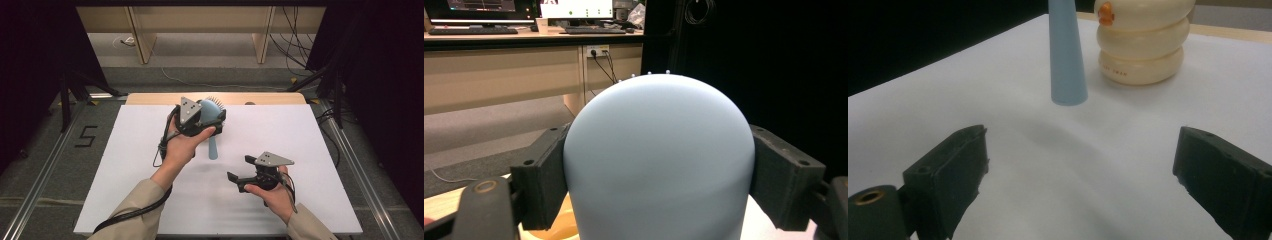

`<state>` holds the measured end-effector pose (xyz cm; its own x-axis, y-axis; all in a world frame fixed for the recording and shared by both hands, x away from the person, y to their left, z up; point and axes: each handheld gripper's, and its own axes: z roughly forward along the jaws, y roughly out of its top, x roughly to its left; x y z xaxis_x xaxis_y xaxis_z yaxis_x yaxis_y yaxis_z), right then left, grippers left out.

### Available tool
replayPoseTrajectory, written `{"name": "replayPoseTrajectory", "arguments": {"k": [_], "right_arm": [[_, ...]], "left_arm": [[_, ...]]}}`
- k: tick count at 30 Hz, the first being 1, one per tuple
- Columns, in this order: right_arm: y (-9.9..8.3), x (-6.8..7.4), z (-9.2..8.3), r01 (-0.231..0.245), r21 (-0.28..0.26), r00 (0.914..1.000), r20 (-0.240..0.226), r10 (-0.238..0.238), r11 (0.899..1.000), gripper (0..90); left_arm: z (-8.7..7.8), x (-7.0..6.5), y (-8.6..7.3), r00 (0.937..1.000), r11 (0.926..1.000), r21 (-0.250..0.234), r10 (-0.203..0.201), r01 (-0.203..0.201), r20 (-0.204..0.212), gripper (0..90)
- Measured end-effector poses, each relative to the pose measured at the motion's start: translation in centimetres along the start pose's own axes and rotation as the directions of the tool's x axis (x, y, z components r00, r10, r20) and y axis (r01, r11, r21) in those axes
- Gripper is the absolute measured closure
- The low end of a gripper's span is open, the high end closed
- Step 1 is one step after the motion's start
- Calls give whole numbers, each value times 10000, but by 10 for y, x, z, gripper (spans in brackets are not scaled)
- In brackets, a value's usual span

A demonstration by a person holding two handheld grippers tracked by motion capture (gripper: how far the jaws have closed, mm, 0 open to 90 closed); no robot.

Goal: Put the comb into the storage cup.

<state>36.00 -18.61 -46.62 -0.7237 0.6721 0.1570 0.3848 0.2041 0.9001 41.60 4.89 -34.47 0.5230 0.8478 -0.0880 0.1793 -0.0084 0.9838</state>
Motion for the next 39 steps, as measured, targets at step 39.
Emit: {"name": "replayPoseTrajectory", "arguments": {"k": [39], "right_arm": [[-13,-22,-49,-45,-235,9988,495,56,9997,80]], "left_arm": [[-1,11,11,9993,9996,-236,147,-155,-355,196]]}}
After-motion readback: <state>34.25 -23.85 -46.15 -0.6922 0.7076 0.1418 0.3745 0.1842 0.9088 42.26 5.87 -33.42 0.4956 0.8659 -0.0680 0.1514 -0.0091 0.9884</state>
